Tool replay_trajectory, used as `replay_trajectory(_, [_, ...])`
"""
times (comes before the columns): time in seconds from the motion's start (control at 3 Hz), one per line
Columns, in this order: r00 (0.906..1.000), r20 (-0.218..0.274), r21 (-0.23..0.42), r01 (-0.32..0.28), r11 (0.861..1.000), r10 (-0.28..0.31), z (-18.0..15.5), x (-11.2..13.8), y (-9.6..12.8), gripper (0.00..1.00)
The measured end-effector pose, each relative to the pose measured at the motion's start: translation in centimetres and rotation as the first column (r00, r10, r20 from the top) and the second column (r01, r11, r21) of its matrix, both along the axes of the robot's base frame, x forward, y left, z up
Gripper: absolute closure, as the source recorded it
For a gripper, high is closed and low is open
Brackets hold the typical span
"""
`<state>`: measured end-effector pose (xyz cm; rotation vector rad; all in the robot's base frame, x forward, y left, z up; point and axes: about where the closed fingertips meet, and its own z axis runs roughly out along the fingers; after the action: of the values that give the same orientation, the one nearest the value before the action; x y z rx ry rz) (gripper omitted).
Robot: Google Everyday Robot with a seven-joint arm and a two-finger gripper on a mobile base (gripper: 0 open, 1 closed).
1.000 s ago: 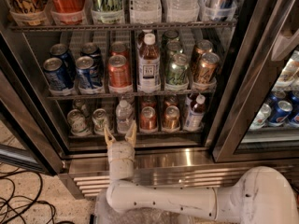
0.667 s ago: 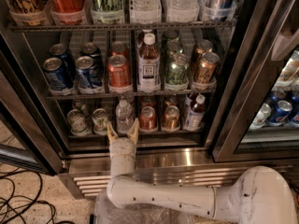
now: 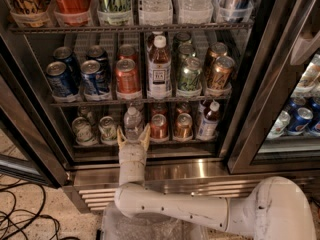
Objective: Pick water bottle from bottom shelf of fridge
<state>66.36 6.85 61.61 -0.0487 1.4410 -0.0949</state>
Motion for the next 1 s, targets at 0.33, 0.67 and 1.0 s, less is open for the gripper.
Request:
replay_trajectory(0.33, [0.9997, 0.021, -0.005, 0.007, 1.0, -0.007, 0.9, 1.0, 0.0, 0.29])
replay_trajectory(0.67, [0.9992, 0.037, -0.006, 0.018, 1.0, -0.018, 1.5, 2.2, -0.4, 0.29])
replay_trajectory(1.0, [0.9991, 0.03, 0.002, 0.029, 1.0, -0.029, 1.2, 3.5, -0.7, 0.31])
